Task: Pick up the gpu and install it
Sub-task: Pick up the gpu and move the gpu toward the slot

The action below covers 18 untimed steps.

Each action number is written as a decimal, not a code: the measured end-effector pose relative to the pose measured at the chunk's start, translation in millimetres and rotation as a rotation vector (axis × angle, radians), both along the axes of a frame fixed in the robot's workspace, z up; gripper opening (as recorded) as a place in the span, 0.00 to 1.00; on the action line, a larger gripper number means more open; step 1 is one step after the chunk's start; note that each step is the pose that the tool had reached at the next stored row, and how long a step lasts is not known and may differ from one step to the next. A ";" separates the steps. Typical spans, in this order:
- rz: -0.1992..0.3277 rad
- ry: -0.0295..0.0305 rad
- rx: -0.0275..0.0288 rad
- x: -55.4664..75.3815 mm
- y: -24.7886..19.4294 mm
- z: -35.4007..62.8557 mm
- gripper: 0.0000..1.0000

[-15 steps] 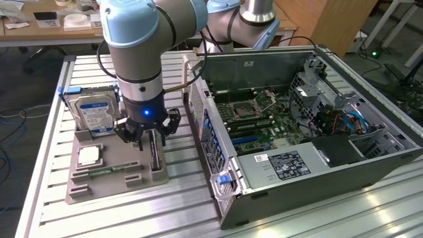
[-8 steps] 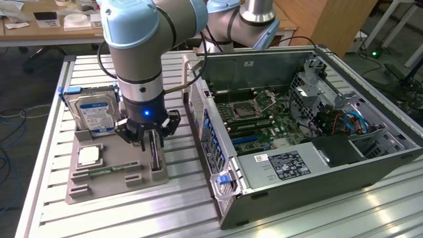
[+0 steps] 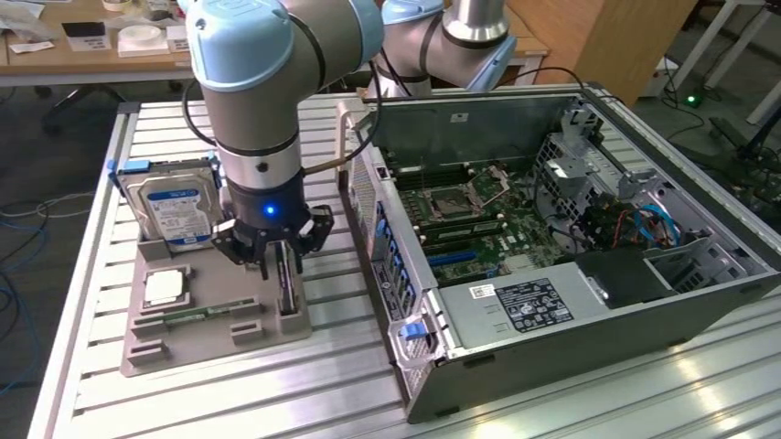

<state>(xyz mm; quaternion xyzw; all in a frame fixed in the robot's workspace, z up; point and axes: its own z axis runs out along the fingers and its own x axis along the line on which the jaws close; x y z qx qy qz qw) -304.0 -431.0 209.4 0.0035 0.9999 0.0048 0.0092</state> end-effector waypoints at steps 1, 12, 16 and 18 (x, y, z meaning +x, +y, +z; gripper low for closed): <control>0.000 -0.0001 -0.0003 0.0 0.1 -0.1 0.49; 0.000 -0.0001 -0.0005 3.2 0.1 -0.1 0.35; 0.000 -0.0001 -0.0006 3.4 0.1 -0.1 0.33; 0.000 -0.0001 -0.0006 3.4 0.1 -0.1 0.33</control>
